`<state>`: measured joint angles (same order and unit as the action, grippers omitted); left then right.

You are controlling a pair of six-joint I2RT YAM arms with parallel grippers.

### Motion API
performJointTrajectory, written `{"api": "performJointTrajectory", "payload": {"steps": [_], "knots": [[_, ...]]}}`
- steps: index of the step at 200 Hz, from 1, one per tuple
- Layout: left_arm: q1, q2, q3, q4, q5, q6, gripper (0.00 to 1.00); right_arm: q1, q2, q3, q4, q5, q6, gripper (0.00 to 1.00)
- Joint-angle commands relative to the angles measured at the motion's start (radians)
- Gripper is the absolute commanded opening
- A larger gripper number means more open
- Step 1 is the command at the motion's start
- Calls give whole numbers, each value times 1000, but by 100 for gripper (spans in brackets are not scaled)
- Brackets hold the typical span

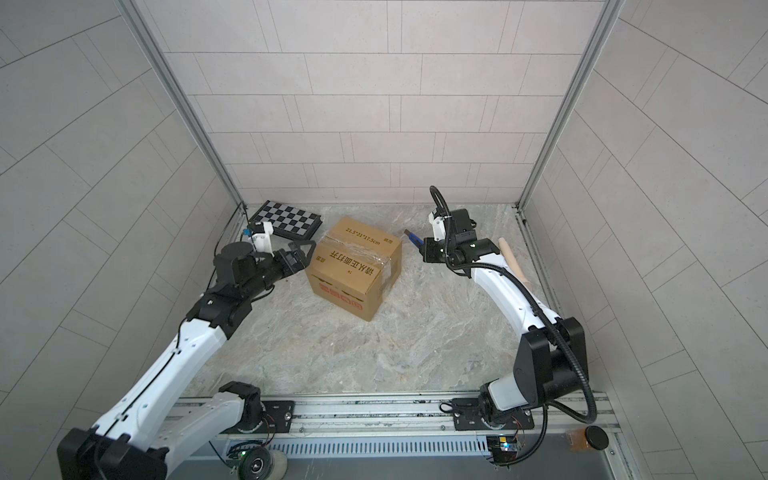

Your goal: Unpack the express box

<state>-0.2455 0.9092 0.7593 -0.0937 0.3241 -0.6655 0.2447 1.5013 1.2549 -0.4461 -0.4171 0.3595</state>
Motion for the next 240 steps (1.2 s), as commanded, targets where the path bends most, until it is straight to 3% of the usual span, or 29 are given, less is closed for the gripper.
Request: {"api": "performJointTrajectory", "payload": {"steps": [1, 32, 64, 124, 149, 176, 240], "knots": [[-39, -35, -61, -49, -16, -38, 100, 11, 6, 32, 39, -106, -47, 0], [-64, 27, -104, 68, -22, -95, 100, 43, -67, -50, 54, -115, -26, 0], [-66, 132, -52, 126, -24, -96, 100, 67, -228, -188, 67, -112, 52, 0], [-66, 225, -8, 168, 0, -87, 100, 84, -604, -377, -81, 46, 190, 0], [-76, 214, -33, 190, 0, -92, 100, 86, -762, -439, -101, -23, 280, 0], [-87, 236, -43, 196, -4, -91, 100, 123, -891, -541, 3, -135, 432, 0], [-94, 252, -46, 212, -11, -94, 100, 290, -972, -714, 181, -122, 618, 0]]}}
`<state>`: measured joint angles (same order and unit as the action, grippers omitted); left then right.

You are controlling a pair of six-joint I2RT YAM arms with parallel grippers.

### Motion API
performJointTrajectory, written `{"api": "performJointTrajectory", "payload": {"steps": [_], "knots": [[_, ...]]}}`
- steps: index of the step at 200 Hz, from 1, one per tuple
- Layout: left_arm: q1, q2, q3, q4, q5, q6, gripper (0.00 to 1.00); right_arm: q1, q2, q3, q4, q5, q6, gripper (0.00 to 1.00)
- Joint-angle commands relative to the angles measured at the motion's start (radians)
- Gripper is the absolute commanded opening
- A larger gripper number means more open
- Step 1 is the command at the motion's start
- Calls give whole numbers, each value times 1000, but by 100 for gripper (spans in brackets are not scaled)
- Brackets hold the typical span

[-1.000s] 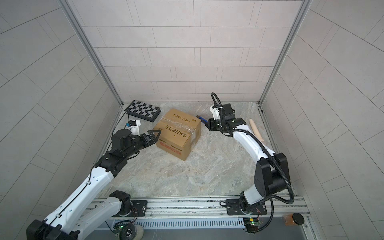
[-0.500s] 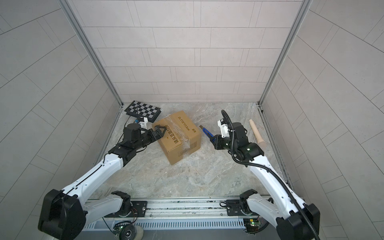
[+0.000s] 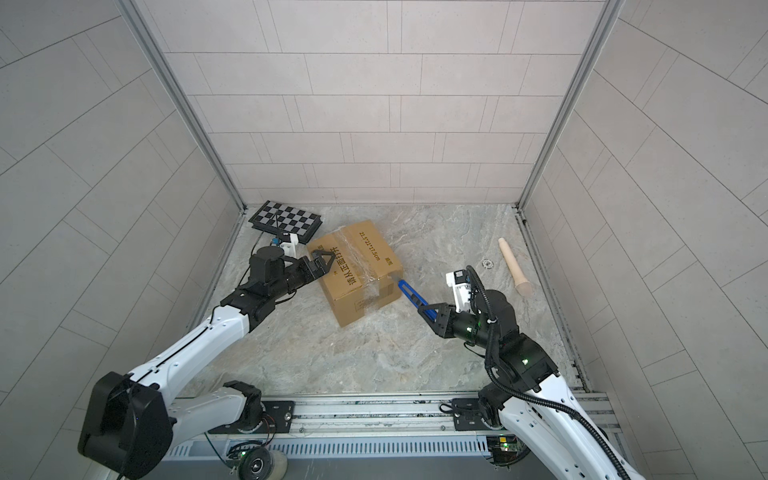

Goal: Unpack the express box
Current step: 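Bring the knife tip to the box's nearer corner tape with the right gripper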

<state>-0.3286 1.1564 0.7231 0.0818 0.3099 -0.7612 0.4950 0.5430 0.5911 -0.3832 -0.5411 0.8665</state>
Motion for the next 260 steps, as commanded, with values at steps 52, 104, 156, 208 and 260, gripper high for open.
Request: {"api": "performJointTrajectory", "payload": {"steps": [52, 104, 156, 208, 260], "knots": [[-12, -1, -24, 39, 3, 2, 100, 57, 7, -94, 246, 16, 169, 0], [-12, 0, -28, 49, 6, 0, 100, 56, -1, -93, 239, 36, 178, 0], [-13, -1, -34, 50, 11, 0, 100, 57, 15, -116, 282, 48, 196, 0], [-12, -3, -34, 50, 11, -1, 100, 57, 21, -139, 309, 41, 216, 0], [-11, -1, -34, 49, 11, -1, 100, 56, -5, -162, 314, 45, 238, 0]]}}
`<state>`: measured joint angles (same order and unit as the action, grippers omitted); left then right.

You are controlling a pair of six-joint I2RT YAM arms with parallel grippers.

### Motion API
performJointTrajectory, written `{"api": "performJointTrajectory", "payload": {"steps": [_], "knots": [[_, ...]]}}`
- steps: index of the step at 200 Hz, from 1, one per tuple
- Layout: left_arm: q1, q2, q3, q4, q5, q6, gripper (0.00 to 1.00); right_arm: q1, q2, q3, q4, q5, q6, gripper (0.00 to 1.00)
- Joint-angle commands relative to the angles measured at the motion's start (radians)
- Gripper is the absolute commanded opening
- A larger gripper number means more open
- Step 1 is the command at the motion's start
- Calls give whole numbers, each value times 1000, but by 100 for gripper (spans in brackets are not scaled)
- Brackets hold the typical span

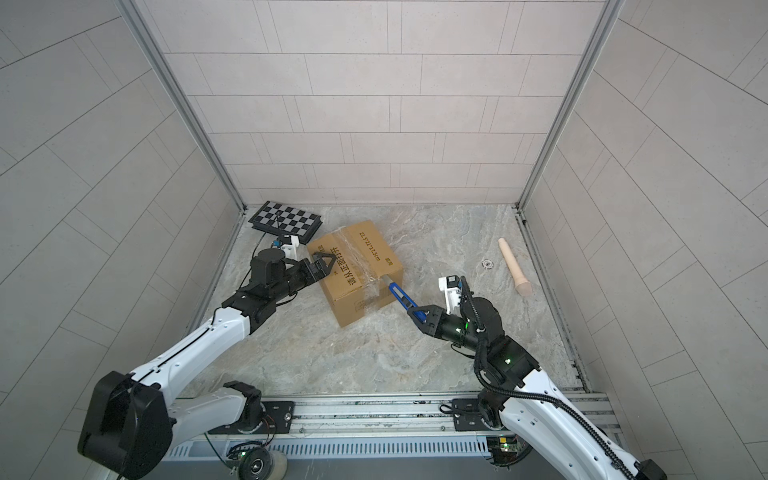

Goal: Unpack the express box
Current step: 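Bring the knife tip to the box's nearer corner tape with the right gripper, then drag the blue knife along the taped seam while the left gripper holds the box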

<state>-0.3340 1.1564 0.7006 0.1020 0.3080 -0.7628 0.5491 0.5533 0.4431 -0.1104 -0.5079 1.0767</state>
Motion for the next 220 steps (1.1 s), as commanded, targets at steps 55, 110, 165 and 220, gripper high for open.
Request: {"api": "performJointTrajectory", "payload": {"steps": [55, 110, 165, 220], "knots": [[-6, 3, -12, 34, 15, -3, 100, 3, -29, -23, 58, 16, 44, 0], [-7, 3, -12, 34, 16, -4, 100, 3, -3, -17, 102, 9, 58, 0], [-6, 3, -12, 34, 16, -3, 100, 5, -27, -40, 83, 7, 68, 0], [-7, 9, -10, 42, 18, -6, 100, 11, -37, -42, 79, 10, 77, 0]]}}
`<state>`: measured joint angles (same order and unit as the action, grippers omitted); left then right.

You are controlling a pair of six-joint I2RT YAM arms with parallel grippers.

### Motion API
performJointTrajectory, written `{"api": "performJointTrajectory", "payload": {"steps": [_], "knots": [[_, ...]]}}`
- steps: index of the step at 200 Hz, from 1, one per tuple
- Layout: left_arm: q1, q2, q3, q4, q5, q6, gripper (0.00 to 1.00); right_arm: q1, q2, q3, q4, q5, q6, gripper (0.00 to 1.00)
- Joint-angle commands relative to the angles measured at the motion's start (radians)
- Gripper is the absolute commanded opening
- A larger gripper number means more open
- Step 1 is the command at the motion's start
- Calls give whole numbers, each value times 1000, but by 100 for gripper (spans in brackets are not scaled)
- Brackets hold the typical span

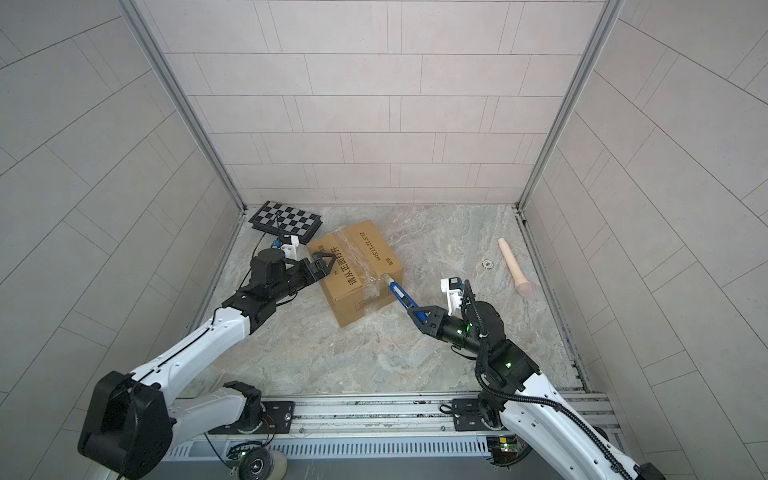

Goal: Unpack the express box
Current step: 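Drag the blue knife along the taped seam while the left gripper holds the box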

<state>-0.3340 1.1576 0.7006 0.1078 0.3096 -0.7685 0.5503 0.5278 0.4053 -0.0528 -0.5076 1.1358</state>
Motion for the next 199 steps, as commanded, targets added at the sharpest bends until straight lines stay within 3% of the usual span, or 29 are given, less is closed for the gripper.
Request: {"api": "performJointTrajectory", "payload": {"steps": [1, 199], "knots": [[-7, 8, -10, 36, 15, -1, 100, 10, -12, -4, 21, 9, 18, 0], [-7, 24, -12, 51, 22, -6, 100, 21, 26, -14, 80, 19, 30, 0]]}}
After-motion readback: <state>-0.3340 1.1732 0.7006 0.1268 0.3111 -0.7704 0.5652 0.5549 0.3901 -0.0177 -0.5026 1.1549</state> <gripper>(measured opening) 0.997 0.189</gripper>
